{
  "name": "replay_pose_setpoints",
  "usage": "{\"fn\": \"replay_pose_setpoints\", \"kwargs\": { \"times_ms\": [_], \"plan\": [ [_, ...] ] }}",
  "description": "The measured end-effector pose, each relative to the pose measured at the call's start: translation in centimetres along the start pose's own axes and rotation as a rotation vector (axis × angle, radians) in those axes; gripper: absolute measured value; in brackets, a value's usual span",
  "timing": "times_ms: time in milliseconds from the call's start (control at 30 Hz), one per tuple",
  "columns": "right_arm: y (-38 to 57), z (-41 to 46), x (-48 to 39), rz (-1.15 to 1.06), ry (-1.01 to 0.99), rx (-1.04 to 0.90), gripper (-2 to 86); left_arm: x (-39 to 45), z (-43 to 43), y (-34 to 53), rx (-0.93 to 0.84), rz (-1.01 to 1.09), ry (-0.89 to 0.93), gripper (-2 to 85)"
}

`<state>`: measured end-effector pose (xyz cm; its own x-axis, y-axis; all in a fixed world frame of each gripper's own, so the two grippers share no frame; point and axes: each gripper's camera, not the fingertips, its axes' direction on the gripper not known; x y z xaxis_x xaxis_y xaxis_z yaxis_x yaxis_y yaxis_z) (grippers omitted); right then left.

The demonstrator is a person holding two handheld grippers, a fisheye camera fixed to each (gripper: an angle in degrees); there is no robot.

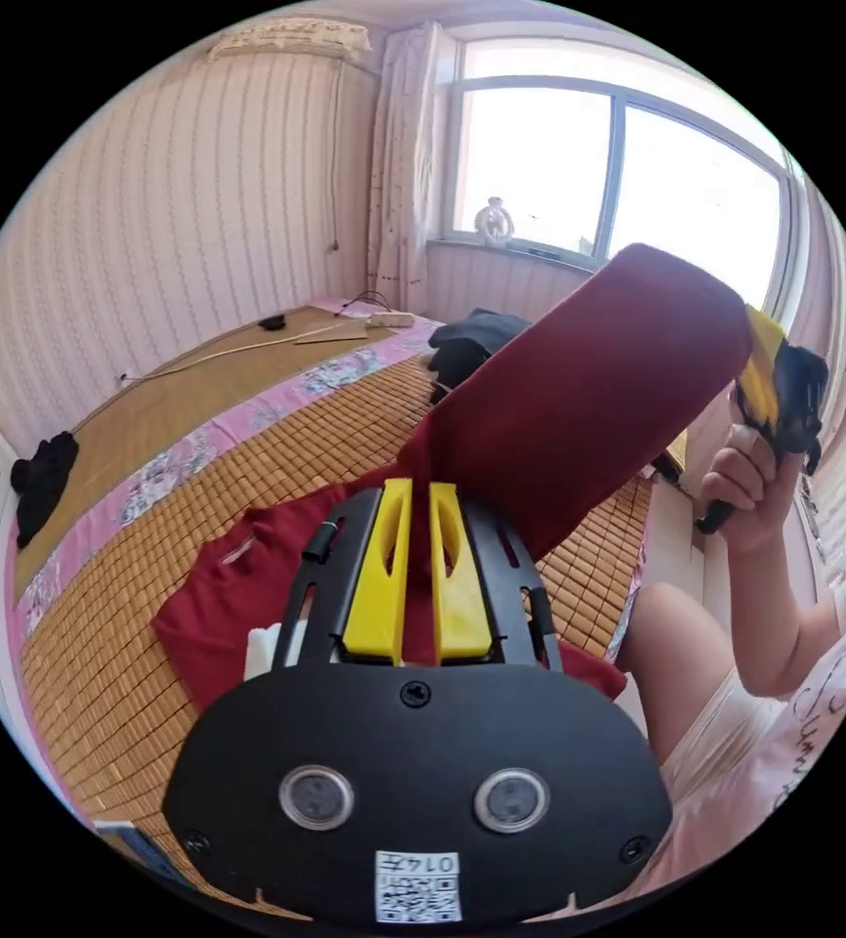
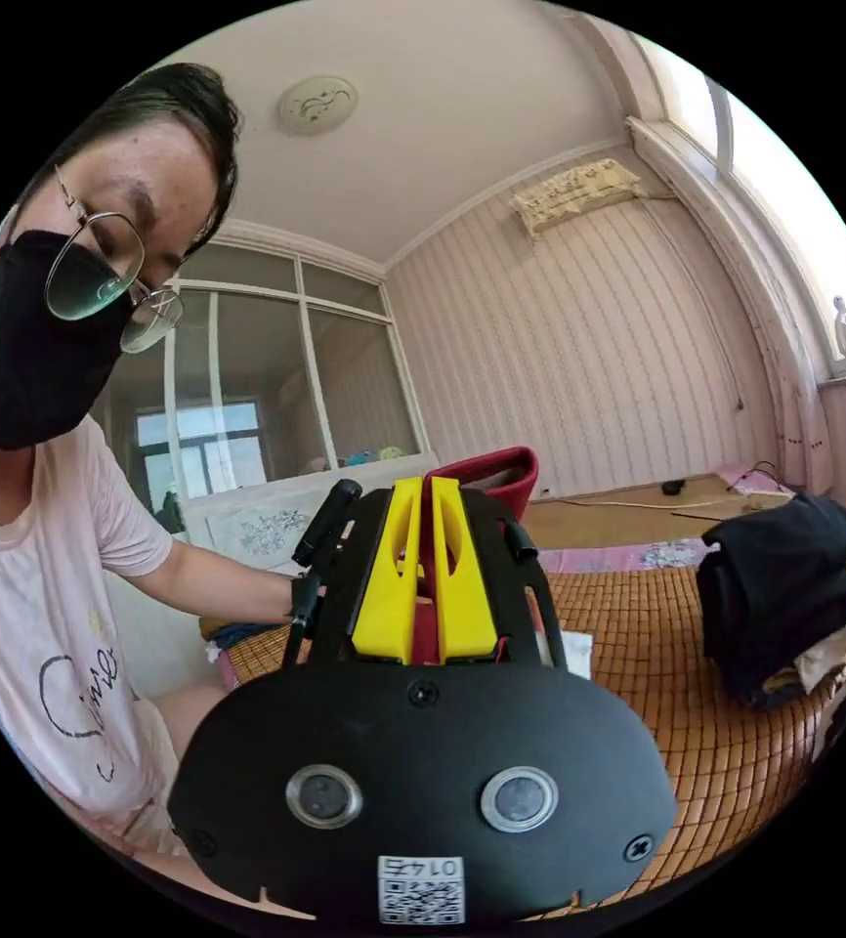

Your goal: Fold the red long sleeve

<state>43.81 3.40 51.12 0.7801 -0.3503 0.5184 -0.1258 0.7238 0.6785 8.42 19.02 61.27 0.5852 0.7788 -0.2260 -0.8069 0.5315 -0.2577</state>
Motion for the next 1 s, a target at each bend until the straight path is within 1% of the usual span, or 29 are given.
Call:
{"fn": "replay_pose_setpoints", "kwargs": {
  "times_ms": [67,100,133,167,200,267,367,400,467,533,633,700,733,767,833,933,1000],
  "plan": [
    [-1.3,6.0,-3.6,-0.068,-0.344,-0.155,0.0,-2.5,-3.6,5.6,-0.057,-0.106,-0.108,4.5],
    [-1.2,7.5,-4.6,-0.074,-0.426,-0.206,-0.1,-3.2,-4.3,7.2,-0.082,-0.145,-0.13,4.6],
    [-0.3,10.3,-6.5,-0.076,-0.524,-0.315,-0.3,-4.6,-5.5,10.7,-0.141,-0.223,-0.168,4.6],
    [1.2,12.5,-8.2,-0.068,-0.541,-0.412,-0.3,-5.9,-6.6,14.3,-0.202,-0.299,-0.203,4.2],
    [2.1,13.4,-8.9,-0.057,-0.53,-0.458,-0.2,-6.5,-7.2,16.1,-0.227,-0.343,-0.217,4.0],
    [6.1,15.8,-11.0,0.001,-0.508,-0.652,0.4,-8.1,-9.7,22.3,-0.303,-0.489,-0.238,4.2],
    [9.8,17.3,-12.9,0.062,-0.487,-0.841,1.6,-9.1,-12.7,27.4,-0.278,-0.615,-0.217,4.1],
    [10.2,17.6,-13.3,0.059,-0.471,-0.876,1.9,-9.3,-13.1,28.1,-0.276,-0.636,-0.217,4.1],
    [11.5,19.1,-14.9,0.001,-0.378,-1.007,3.4,-9.9,-14.3,29.5,-0.232,-0.687,-0.216,4.2],
    [11.6,20.6,-15.9,-0.055,-0.334,-1.066,4.6,-10.4,-14.6,29.9,-0.197,-0.705,-0.199,4.3],
    [10.5,23.4,-16.6,-0.079,-0.351,-1.097,5.6,-11.1,-13.6,30.0,-0.176,-0.719,-0.14,5.7],
    [9.3,24.9,-16.4,-0.057,-0.349,-1.081,5.9,-11.5,-12.4,29.9,-0.216,-0.689,-0.162,7.4],
    [8.6,25.7,-16.2,-0.051,-0.331,-1.074,5.9,-11.9,-11.7,29.9,-0.257,-0.685,-0.207,8.1],
    [8.1,26.5,-16.1,-0.057,-0.303,-1.081,6.0,-12.6,-11.2,30.0,-0.282,-0.706,-0.224,9.0],
    [7.7,27.7,-16.1,-0.077,-0.25,-1.11,6.1,-13.9,-10.7,30.5,-0.299,-0.746,-0.19,9.7],
    [7.2,29.4,-17.8,-0.173,-0.207,-1.105,6.5,-15.4,-11.0,30.9,-0.281,-0.787,-0.13,9.2],
    [6.9,30.3,-19.8,-0.265,-0.215,-1.056,7.0,-16.1,-12.5,30.7,-0.221,-0.767,-0.144,8.5]
  ]
}}
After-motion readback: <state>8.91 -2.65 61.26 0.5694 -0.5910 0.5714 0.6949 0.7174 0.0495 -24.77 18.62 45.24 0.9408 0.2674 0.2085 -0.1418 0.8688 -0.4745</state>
